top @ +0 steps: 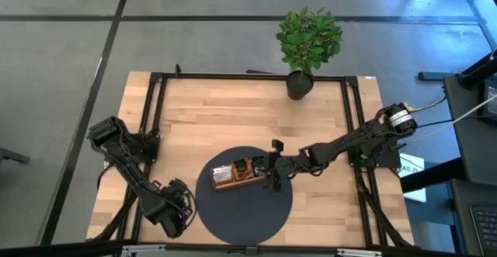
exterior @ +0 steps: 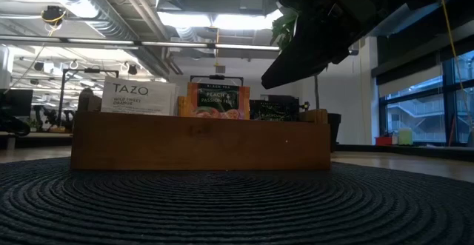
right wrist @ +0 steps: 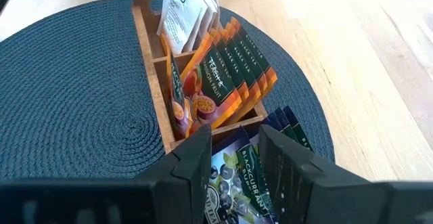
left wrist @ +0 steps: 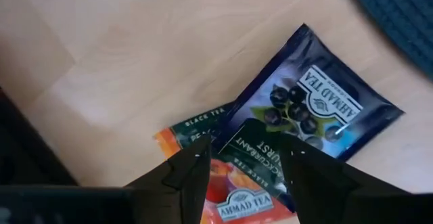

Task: Pick & Place Tea
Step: Put the black white tea bag into the right section of the wooden organizer

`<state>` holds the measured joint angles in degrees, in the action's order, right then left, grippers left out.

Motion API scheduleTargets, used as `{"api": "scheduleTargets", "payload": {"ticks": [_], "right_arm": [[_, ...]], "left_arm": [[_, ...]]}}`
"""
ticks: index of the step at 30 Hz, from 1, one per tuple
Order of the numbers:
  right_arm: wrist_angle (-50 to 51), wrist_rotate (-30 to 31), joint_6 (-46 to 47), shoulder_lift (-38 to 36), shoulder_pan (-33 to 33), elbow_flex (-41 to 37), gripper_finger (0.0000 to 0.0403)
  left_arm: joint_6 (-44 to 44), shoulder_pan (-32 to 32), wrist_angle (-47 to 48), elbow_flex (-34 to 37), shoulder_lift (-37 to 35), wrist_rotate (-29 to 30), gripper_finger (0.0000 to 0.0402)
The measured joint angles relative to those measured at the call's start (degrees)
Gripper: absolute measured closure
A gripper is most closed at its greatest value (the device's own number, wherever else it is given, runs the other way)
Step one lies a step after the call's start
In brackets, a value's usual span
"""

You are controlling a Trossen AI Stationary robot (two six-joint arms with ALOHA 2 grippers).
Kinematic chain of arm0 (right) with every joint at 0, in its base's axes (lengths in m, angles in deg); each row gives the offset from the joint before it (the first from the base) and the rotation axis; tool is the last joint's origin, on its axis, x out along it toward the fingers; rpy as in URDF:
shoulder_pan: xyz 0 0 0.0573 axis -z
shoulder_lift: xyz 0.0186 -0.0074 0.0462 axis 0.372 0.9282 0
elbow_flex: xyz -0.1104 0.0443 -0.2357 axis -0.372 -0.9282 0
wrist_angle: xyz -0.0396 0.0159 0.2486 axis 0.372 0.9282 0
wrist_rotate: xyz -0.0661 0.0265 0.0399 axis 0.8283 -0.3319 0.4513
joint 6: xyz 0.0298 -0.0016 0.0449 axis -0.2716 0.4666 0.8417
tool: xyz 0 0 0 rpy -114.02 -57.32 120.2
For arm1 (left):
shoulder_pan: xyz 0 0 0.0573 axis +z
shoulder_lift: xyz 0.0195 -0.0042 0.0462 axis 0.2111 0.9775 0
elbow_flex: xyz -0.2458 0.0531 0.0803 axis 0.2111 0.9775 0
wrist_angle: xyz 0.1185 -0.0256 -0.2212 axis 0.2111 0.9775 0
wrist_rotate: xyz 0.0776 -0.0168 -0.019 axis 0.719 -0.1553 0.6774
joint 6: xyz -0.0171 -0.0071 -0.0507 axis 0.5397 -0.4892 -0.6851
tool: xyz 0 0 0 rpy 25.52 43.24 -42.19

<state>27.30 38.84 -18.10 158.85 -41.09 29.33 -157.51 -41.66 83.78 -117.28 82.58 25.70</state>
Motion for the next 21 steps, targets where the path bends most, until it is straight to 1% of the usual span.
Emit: {"api": "scheduleTargets", "payload": {"ticks": [9,13,21], "right_arm": [[0.0,0.0,0.0,0.0,0.0,0.0,0.0276],[0.0,0.0,0.0,0.0,0.0,0.0,0.0276],[0.0,0.0,0.0,0.0,0.0,0.0,0.0276]], "left_arm": [[0.2,0.0,-8.6,4.9,-0.4,0.6,0.0243],[0.1,0.1,-9.2,6.0,-0.4,-0.4,0.0254],[1.1,0.0,-9.4,6.0,-0.2,0.1,0.0281]]}}
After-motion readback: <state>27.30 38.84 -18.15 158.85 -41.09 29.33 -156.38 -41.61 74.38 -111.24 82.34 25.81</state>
